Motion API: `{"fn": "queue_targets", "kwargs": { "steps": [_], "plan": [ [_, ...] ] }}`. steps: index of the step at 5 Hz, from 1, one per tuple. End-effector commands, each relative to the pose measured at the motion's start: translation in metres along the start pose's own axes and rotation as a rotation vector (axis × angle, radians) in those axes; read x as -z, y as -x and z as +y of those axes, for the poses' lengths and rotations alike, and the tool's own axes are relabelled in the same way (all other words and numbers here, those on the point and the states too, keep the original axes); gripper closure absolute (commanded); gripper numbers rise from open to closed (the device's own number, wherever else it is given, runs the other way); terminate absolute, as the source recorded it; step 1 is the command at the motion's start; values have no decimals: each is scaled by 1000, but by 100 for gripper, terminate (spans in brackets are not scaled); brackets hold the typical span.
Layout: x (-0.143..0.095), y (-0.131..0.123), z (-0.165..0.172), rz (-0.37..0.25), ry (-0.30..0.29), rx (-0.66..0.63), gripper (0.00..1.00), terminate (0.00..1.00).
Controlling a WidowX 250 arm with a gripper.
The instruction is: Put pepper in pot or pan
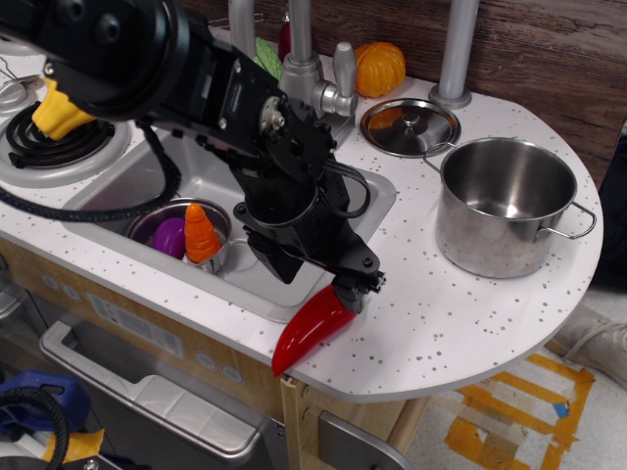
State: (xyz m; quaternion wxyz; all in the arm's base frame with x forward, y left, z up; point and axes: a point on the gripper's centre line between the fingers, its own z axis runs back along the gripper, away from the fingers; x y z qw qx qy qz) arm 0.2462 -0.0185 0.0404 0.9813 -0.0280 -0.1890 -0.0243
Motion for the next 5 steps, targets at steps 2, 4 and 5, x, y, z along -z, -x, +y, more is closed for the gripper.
{"fn": "queue_targets", "kwargs": {
  "steps": [2,4,5],
  "plan": [
    [10,3,4,12,1,16,0,0],
    [26,11,8,14,49,31,0,0],
    [35,18,7,-18,64,27,0,0]
  ]
}}
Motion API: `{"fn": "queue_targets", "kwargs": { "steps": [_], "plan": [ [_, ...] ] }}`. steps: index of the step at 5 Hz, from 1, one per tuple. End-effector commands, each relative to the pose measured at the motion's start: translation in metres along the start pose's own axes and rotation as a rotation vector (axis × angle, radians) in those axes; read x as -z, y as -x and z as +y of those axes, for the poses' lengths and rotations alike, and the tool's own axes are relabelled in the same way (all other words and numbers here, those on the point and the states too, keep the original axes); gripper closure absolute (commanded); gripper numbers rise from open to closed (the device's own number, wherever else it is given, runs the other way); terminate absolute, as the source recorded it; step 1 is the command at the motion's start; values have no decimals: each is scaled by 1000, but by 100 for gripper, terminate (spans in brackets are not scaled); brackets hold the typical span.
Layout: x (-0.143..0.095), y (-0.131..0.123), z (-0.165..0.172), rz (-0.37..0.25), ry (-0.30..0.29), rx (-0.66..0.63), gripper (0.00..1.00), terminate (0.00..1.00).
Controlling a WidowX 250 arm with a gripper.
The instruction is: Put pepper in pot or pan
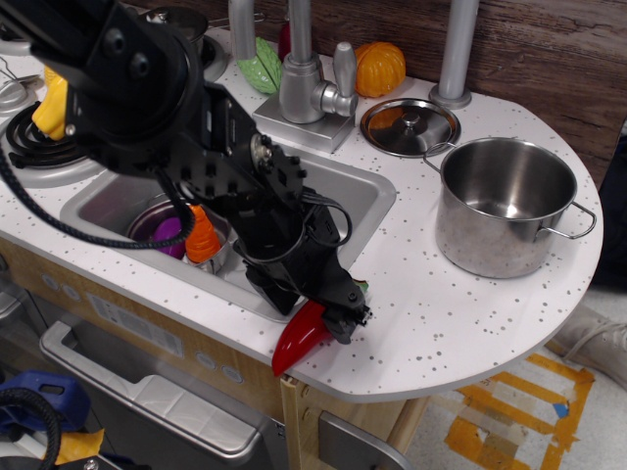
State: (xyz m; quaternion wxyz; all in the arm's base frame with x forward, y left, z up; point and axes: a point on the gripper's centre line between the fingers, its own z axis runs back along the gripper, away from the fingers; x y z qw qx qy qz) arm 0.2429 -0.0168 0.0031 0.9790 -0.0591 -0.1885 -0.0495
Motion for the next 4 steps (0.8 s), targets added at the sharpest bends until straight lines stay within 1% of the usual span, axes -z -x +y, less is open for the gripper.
{"fn": "queue_targets", "kwargs": {
  "steps": [1,2,3,4],
  "plan": [
    [2,1,0,-27,-11,-8,100,0],
    [-12,-10,-5,-27,-24,-1,100,0],
    [-28,-26,-14,-29,-60,21,100,0],
    [-45,-55,-24,-29,-110,49,100,0]
  ]
}}
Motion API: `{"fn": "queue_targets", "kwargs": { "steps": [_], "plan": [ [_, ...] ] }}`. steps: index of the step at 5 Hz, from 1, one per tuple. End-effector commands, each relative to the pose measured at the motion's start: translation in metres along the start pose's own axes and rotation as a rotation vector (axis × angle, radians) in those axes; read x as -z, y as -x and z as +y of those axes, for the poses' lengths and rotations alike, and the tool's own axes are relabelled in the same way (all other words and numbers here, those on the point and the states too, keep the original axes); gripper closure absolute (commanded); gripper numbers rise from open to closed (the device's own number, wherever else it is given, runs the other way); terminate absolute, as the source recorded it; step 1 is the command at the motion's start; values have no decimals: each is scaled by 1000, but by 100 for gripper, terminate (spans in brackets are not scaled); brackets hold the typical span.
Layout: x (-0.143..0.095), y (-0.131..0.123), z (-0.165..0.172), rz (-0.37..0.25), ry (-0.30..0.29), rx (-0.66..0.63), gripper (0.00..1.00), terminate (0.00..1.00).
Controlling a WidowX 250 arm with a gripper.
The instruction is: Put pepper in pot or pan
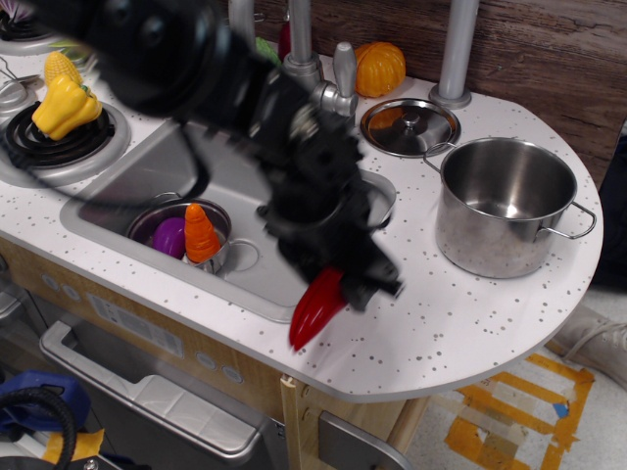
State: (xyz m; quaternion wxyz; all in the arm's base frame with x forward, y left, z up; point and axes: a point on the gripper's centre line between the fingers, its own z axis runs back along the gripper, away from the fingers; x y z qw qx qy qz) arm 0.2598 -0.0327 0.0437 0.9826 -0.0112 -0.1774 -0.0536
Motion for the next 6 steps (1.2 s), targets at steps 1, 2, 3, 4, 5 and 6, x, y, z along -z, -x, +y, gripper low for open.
{"fn": "queue_targets", "kwargs": {
  "steps": [1,2,3,4,5,6],
  "plan": [
    [-31,-53,-11,-94,-45,61,100,0],
    [-37,-82,-19,-127,-45,94,100,0],
    [-30,-108,-30,-159,-31,126,100,0],
    [-14,-132,-36,-201,24,137,100,0],
    [0,-149,-43,-241,65,142,100,0],
    [3,-158,-47,-250,83,147,100,0]
  ]
}}
